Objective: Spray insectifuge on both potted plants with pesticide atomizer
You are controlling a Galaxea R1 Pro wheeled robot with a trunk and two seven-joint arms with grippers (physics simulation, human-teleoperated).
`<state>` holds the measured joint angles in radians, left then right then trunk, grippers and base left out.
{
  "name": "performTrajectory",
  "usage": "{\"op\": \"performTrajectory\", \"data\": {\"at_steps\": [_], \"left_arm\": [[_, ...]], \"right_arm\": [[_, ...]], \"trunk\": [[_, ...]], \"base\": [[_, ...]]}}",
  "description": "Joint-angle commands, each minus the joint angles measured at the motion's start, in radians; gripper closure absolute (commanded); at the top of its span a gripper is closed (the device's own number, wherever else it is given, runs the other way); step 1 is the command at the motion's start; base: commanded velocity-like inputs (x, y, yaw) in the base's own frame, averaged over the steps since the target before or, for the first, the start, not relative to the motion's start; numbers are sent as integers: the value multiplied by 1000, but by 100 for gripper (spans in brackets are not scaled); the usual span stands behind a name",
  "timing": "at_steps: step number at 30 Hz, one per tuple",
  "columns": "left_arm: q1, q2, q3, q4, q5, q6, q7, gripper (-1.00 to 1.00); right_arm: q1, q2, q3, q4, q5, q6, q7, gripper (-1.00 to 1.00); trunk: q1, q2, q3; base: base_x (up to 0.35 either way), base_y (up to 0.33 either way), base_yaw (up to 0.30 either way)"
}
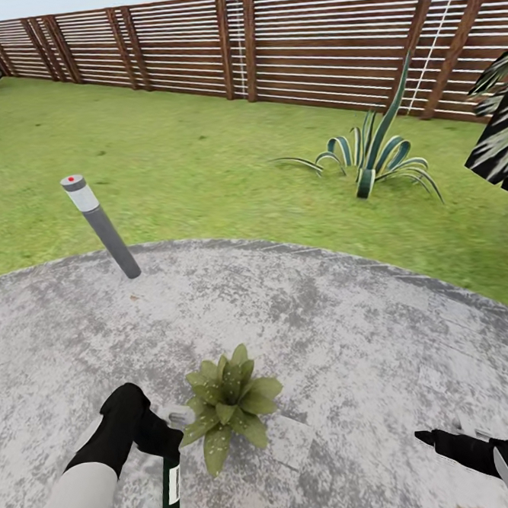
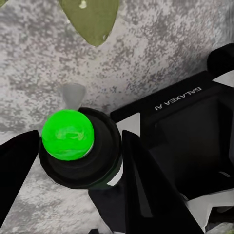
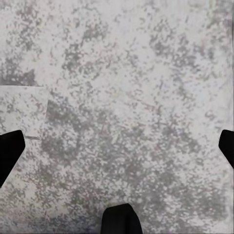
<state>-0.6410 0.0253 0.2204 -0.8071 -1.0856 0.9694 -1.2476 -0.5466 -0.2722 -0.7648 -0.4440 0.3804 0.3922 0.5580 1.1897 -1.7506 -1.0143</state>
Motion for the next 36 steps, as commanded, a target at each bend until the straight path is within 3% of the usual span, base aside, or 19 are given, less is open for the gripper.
{"op": "performTrajectory", "data": {"at_steps": [1, 18, 24, 36], "left_arm": [[-1, -1, 2, -1, -10, 8, -10, 100], [-1, -1, 2, -1, -11, 8, -10, 100], [-1, -1, 2, -1, -13, 8, -10, 100], [0, -1, 4, 0, -13, 8, -10, 100]], "right_arm": [[-1, 1, -8, -1, 9, 4, 8, -100], [-1, 1, -9, -1, 9, 4, 8, -100], [-1, 1, -9, -1, 9, 4, 8, -100], [-1, 1, -9, -1, 9, 4, 8, -100]], "trunk": [[0, 0, -2], [0, 0, -13], [0, 0, -14], [0, 0, -21]], "base": [[102, -325, 199], [89, -323, 153], [1, -49, 61], [0, -5, 253]]}}
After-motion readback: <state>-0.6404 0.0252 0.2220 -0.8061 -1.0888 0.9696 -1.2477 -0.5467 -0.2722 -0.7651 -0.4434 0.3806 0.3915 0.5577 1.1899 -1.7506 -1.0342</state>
